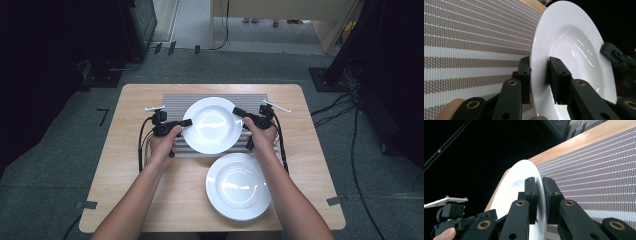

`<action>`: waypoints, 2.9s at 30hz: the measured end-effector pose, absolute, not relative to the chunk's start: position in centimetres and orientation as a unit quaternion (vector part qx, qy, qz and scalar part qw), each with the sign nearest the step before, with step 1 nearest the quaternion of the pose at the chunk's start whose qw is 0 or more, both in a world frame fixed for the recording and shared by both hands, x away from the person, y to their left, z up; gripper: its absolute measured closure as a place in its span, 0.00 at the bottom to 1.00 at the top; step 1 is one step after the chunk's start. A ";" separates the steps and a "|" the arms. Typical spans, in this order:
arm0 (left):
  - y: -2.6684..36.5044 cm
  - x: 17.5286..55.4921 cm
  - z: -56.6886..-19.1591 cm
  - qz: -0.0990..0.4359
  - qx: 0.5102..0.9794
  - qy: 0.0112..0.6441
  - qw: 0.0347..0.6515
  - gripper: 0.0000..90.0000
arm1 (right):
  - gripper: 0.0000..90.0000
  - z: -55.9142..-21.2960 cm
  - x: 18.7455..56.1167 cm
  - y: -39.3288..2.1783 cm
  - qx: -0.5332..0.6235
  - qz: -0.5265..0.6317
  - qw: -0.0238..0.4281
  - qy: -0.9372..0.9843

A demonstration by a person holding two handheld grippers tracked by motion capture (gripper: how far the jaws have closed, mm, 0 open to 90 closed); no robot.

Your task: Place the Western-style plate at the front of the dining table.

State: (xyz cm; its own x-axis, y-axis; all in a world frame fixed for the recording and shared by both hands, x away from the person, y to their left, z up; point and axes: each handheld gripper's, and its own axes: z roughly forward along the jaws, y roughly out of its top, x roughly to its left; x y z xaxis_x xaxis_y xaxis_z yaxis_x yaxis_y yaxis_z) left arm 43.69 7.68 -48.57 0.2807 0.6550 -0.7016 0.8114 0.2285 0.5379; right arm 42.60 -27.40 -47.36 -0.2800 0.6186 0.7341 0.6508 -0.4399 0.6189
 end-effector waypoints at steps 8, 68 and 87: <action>8.0 45.6 -49.1 -0.069 0.614 0.611 0.494 0.81 | 0.92 -48.4 44.9 -26.7 -0.616 -0.586 0.017 -0.525; 7.8 46.6 -46.7 0.083 0.664 0.617 0.415 0.15 | 0.42 -47.4 45.7 -27.5 -0.576 -0.531 -0.121 -0.610; 8.9 42.4 -44.3 0.128 0.692 0.584 0.405 0.10 | 0.26 -44.6 40.8 -28.7 -0.549 -0.500 -0.150 -0.653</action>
State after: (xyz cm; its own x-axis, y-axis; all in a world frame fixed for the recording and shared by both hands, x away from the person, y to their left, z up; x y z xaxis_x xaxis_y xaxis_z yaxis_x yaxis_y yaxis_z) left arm 42.40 8.88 -44.29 0.2848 0.9120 -0.2952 0.7039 0.0100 0.7102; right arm 40.83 -28.72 -44.56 -0.3531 0.8667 0.3524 0.5663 -0.1018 0.8179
